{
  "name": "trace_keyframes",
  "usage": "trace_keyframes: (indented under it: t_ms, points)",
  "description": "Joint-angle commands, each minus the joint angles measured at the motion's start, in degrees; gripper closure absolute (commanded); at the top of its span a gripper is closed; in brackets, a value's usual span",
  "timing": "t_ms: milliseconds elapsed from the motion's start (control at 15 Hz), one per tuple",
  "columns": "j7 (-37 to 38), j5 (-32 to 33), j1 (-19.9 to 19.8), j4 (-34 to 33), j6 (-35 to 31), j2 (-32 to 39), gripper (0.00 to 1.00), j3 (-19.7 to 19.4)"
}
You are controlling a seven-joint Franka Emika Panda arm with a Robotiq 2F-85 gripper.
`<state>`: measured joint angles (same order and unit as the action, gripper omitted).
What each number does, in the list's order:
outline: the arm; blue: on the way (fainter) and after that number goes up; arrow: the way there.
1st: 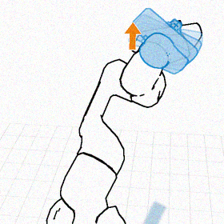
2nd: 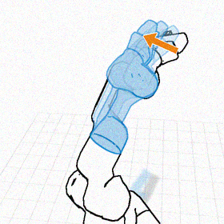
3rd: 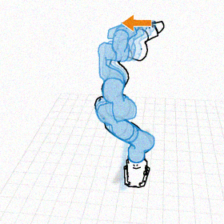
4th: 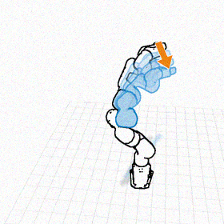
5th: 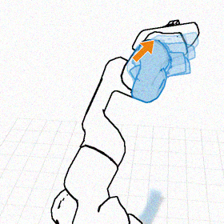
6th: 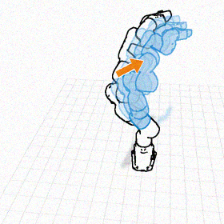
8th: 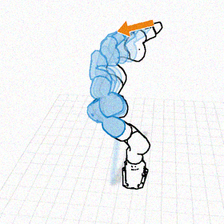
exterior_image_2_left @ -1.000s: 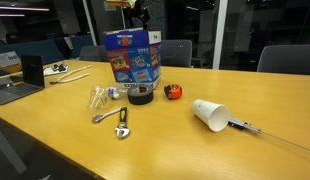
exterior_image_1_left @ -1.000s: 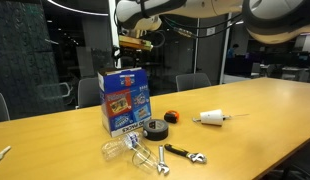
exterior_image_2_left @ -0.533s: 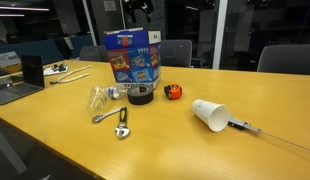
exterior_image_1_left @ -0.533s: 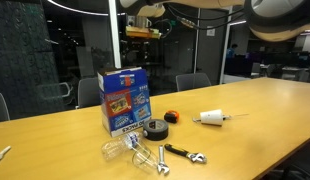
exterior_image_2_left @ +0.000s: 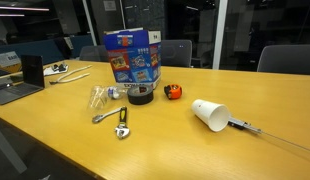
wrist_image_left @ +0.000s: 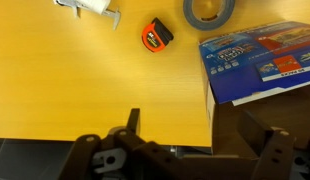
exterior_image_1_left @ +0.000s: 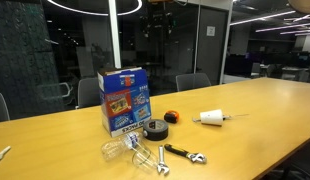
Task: Put the measuring tape that is near the white cup in the box
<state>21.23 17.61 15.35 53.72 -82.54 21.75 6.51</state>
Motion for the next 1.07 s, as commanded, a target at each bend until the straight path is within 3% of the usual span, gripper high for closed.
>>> trace_keyframes:
  t_ms: [0, 533, 1000]
  points:
    - [-1.9, -1.8, -1.7, 13.8, -1.6, -12.0, 0.0, 0.6]
    - [-2.3, -14.1, -4.0, 36.7, -2.0, -29.3, 0.0, -1.3]
    - [-1.6, -15.6, -7.8, 59.3, -3.9, -42.0, 0.0, -0.8]
